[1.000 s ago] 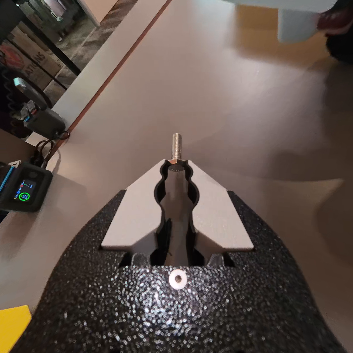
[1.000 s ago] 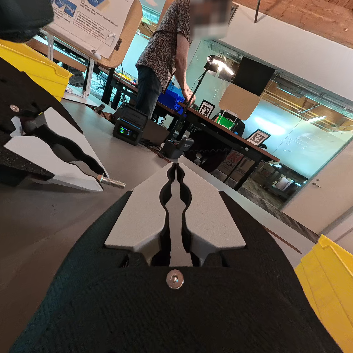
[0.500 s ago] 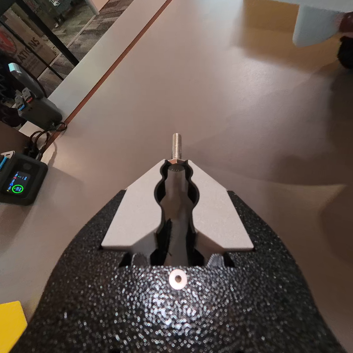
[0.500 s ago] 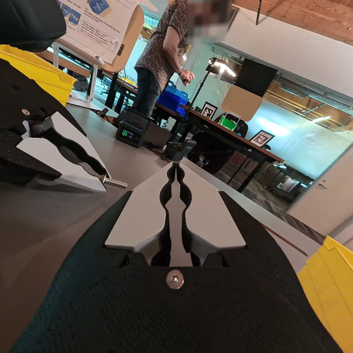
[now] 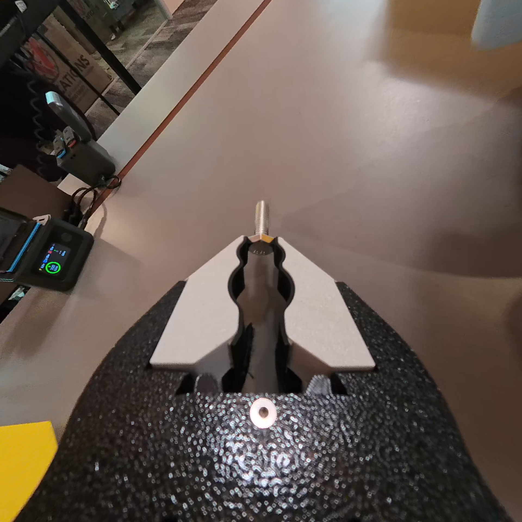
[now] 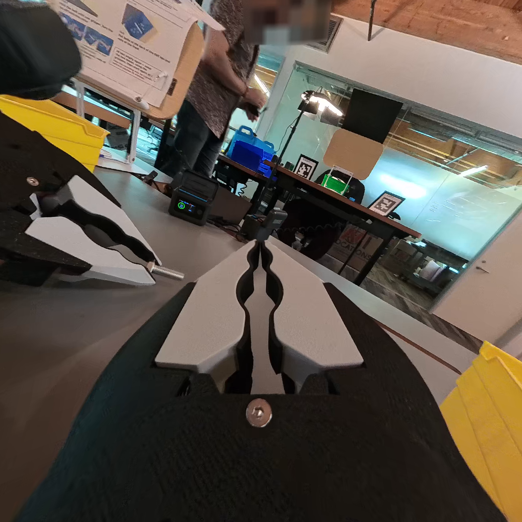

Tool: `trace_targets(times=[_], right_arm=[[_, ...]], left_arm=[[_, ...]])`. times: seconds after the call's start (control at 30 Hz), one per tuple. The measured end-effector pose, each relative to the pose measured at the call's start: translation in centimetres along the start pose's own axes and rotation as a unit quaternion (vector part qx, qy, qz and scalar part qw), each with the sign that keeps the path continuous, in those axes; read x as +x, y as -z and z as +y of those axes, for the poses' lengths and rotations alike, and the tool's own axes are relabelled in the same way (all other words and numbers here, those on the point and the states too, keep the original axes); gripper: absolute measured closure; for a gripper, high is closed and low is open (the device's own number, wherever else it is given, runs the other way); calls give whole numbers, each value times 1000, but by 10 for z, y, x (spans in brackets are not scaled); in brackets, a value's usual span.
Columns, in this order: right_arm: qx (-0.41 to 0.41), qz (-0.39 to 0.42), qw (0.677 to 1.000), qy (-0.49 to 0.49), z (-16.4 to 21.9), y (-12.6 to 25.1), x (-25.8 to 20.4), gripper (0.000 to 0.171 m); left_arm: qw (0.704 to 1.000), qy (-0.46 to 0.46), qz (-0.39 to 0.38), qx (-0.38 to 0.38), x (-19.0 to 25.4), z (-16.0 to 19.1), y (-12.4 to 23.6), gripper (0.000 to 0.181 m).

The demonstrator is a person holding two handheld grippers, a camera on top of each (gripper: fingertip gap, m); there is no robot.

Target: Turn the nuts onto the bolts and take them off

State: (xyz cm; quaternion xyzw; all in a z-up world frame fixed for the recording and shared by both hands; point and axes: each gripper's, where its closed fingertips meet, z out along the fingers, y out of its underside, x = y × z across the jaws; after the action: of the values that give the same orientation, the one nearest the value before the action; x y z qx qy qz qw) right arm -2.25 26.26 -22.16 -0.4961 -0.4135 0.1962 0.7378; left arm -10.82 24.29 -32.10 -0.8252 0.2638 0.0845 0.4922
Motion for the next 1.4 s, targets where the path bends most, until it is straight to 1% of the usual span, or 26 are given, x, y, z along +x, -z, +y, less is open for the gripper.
trace_targets(times=[0.1,0.23,0.37,0.47,0.6,0.8,0.9,1.0,1.1,1.17,1.23,1.3,1.4], right_arm=[[-17,31,999,-5,5,1,11,170],[-48,78,996,-7,13,5,28,169],[-61,99,993,9,17,5,34,171],[-72,107,991,25,20,3,35,171],[-81,112,990,41,22,2,34,171],[-84,130,986,57,22,1,37,171],[-74,143,986,44,19,2,42,171],[-102,166,980,33,29,-3,55,171],[-139,206,969,11,48,-22,80,171],[-145,241,960,9,56,-37,100,171],[-140,270,953,9,62,-54,118,171],[-132,297,946,12,69,-71,137,171],[-118,328,937,24,79,-96,164,171]], left_arm=[[1000,-7,-10,3,-1,0,1,163],[999,19,-43,23,-15,-3,8,139],[991,59,-77,94,-33,-17,25,123],[983,83,-92,135,-42,-24,36,119],[975,104,-110,160,-52,-27,44,111],[957,151,-128,213,-69,-31,60,108],[945,174,-133,241,-76,-32,69,108],[941,186,-129,252,-79,-32,71,108],[944,184,-139,237,-82,-31,68,113],[941,178,-167,234,-93,-33,66,115],[935,168,-190,248,-109,-44,62,119],[934,155,-201,251,-129,-55,44,121],[936,165,-206,233,-158,-60,-2,122]])
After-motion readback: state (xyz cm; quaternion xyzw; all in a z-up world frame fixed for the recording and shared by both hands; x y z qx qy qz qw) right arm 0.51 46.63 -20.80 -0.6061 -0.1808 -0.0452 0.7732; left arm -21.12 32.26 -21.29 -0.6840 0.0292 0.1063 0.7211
